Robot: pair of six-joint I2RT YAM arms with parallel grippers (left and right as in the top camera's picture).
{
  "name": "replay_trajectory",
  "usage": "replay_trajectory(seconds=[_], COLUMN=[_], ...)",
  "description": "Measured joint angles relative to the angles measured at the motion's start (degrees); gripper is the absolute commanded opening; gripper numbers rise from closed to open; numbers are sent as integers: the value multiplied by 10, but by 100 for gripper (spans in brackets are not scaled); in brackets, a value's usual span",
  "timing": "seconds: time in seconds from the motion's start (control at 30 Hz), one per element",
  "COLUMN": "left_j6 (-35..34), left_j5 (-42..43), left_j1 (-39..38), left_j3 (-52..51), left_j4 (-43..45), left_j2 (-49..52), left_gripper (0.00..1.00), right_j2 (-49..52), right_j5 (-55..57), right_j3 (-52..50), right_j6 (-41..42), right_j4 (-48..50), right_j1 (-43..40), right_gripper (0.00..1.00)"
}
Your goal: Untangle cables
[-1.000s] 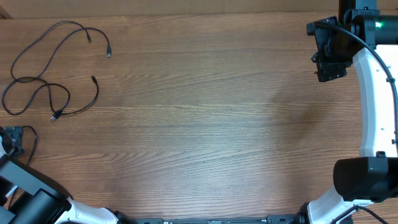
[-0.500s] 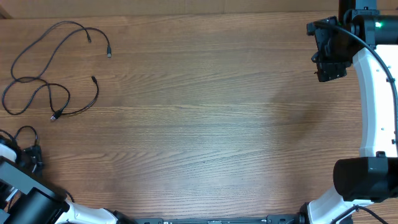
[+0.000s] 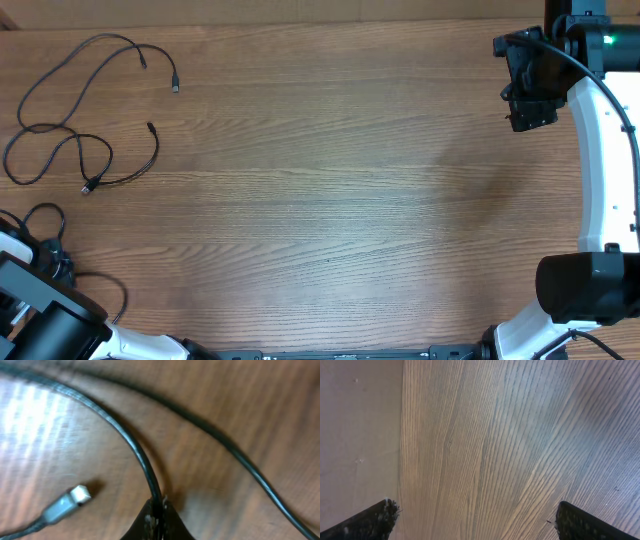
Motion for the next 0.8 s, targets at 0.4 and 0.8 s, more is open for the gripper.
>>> replay_trajectory(seconds=[0.4, 0.8], left_j6=[-17, -72], left_j5=[189, 250], left_j1=[49, 138], left_j3=[-1, -1], left_j4=[54, 64], left_j2=[0, 0], left_gripper=[4, 80], right_j2=[0, 0], right_j5=[0, 0], right_j3=[0, 0], right_j6=[0, 0], right_j4=[0, 0], right_j1=[0, 0], right_gripper=[100, 100])
